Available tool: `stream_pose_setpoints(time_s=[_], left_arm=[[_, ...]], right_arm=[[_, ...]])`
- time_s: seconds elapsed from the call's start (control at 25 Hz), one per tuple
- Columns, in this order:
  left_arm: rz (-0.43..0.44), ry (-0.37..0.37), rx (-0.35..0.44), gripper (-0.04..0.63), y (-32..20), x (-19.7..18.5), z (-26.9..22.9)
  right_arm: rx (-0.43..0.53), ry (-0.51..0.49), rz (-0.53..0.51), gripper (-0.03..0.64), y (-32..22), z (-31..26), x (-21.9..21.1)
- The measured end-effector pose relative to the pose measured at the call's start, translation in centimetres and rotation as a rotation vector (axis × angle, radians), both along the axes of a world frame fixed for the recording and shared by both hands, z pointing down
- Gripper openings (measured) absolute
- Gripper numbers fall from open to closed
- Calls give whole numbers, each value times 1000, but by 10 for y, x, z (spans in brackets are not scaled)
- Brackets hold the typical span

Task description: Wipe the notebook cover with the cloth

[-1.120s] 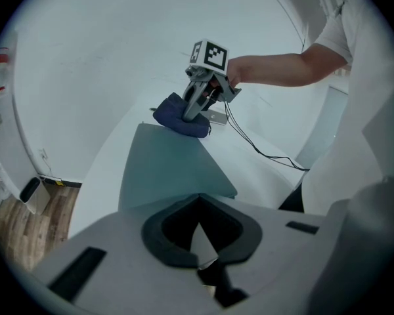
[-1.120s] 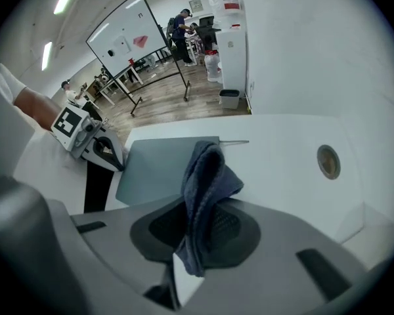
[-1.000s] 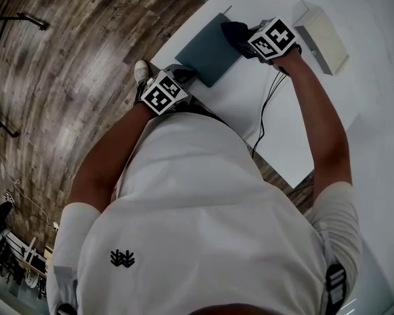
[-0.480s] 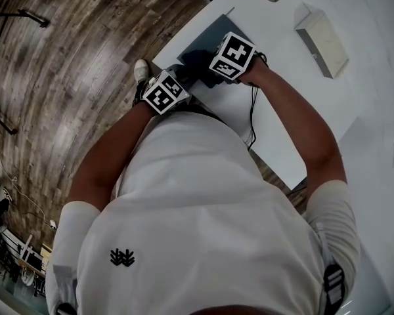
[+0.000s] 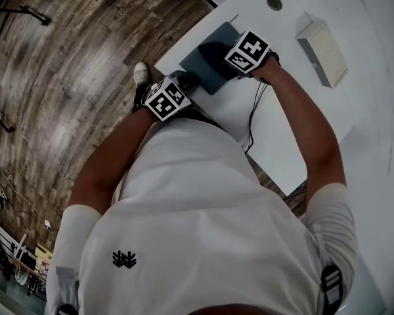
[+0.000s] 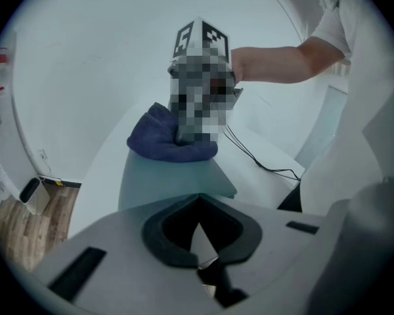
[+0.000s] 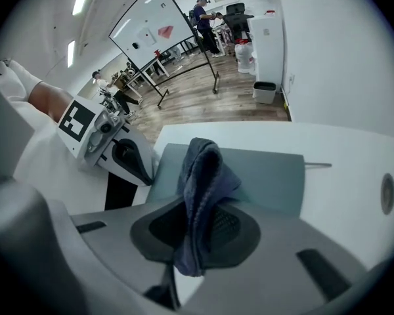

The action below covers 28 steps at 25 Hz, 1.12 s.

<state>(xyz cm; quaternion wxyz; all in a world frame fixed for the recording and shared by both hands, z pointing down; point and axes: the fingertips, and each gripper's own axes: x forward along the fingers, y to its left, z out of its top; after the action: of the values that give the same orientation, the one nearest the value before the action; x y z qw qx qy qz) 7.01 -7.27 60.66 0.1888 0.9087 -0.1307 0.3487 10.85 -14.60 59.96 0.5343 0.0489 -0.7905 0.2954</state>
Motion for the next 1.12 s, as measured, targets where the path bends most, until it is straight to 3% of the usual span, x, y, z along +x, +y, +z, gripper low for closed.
stream_pose_setpoints(time_s=[0.72, 0.92, 1.12], left_arm=[[5, -7, 1, 6, 0, -2, 1], [5, -5, 3, 6, -1, -2, -2], [5, -11, 4, 6, 0, 0, 1]], right_arm=[[114, 124, 199, 48, -77, 4, 87], [131, 110, 188, 48, -75, -11, 80], [115, 20, 124, 48, -50, -28, 46]])
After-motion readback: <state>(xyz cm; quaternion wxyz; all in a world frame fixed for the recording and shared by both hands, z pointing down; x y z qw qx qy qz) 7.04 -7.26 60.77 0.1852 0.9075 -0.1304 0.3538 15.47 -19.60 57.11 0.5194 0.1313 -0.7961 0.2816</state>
